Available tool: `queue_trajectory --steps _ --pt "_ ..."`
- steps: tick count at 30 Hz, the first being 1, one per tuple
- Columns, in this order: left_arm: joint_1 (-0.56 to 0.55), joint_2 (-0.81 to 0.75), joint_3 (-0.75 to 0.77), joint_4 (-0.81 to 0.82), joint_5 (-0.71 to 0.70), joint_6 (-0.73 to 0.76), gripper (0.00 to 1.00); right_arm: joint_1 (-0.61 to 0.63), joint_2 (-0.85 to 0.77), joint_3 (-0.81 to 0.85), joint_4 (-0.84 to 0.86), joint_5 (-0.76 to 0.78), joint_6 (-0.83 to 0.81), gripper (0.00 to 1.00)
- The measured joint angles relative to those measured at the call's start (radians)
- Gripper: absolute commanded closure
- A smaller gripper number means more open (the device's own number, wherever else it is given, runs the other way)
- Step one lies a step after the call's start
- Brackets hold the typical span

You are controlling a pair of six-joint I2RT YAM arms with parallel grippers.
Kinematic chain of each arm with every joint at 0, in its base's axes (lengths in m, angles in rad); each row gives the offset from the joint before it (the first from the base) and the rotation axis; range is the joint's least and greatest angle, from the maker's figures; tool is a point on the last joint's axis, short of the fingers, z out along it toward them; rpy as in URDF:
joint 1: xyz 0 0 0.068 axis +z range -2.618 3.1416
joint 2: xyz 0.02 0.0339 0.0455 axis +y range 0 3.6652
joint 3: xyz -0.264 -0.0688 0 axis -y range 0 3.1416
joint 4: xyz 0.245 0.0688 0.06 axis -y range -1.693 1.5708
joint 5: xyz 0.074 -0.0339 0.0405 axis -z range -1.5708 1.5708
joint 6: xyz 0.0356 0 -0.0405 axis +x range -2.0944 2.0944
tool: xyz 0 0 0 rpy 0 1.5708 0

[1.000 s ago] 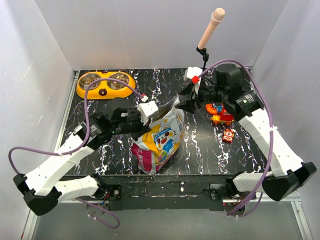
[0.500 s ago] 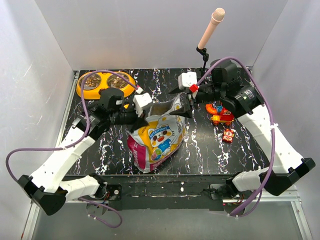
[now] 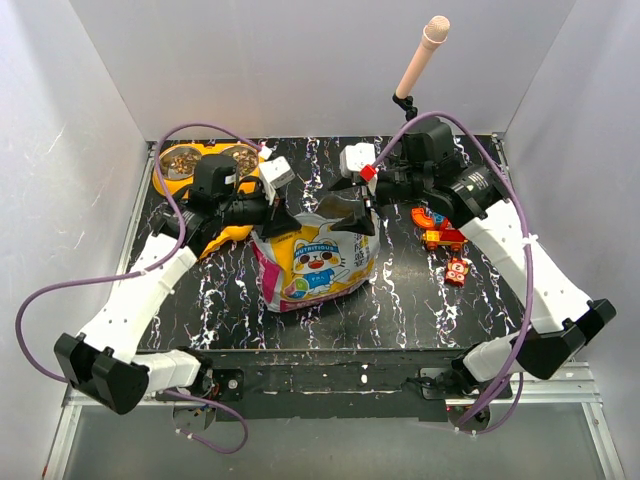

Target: Serve the pet food

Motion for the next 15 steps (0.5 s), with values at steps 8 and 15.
queue_trajectory --steps 8,15 --pt "0.003 -0.075 -0.064 0.009 0.034 -0.053 1.0 0.04 0.083 0.088 -0.015 0.0 0.045 0.23" --pt "0.003 -0.095 -0.079 0.016 0.037 -0.057 1.0 0.101 0.175 0.118 -0.058 0.002 0.032 0.22"
